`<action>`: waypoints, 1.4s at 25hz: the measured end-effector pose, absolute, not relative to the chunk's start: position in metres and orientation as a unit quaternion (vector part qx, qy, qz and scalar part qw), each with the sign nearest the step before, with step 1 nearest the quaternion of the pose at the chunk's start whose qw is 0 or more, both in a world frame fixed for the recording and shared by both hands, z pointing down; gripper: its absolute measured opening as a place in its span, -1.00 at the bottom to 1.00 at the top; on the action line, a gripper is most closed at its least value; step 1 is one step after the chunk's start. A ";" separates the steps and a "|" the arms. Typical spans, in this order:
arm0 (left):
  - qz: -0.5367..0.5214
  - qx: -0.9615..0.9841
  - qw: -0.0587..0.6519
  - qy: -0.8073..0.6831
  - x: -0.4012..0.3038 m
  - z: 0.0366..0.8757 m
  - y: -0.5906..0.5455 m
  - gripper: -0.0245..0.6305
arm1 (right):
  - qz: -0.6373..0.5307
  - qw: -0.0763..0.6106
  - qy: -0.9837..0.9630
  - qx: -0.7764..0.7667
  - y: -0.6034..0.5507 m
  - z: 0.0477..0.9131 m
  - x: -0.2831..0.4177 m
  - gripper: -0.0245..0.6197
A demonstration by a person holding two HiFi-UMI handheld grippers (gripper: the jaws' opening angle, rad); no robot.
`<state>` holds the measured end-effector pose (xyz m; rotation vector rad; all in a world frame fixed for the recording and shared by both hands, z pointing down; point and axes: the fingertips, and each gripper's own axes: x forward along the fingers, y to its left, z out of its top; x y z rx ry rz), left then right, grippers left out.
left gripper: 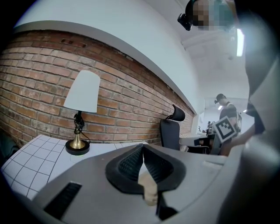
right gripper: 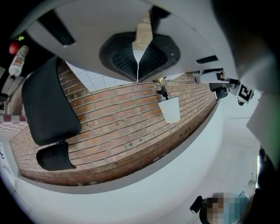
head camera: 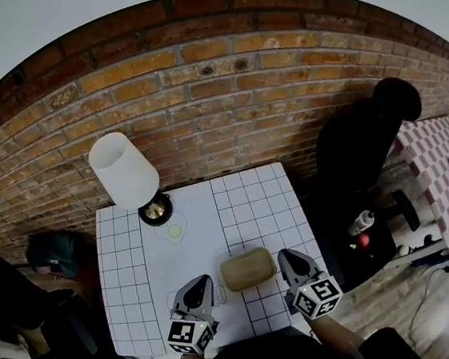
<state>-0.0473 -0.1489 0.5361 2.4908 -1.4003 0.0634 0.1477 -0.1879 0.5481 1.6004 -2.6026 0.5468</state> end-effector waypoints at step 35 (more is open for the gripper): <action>0.092 0.817 0.335 -0.460 -0.011 0.655 -0.155 -0.28 | 0.292 0.110 -0.831 0.461 -0.192 0.656 0.134 -0.49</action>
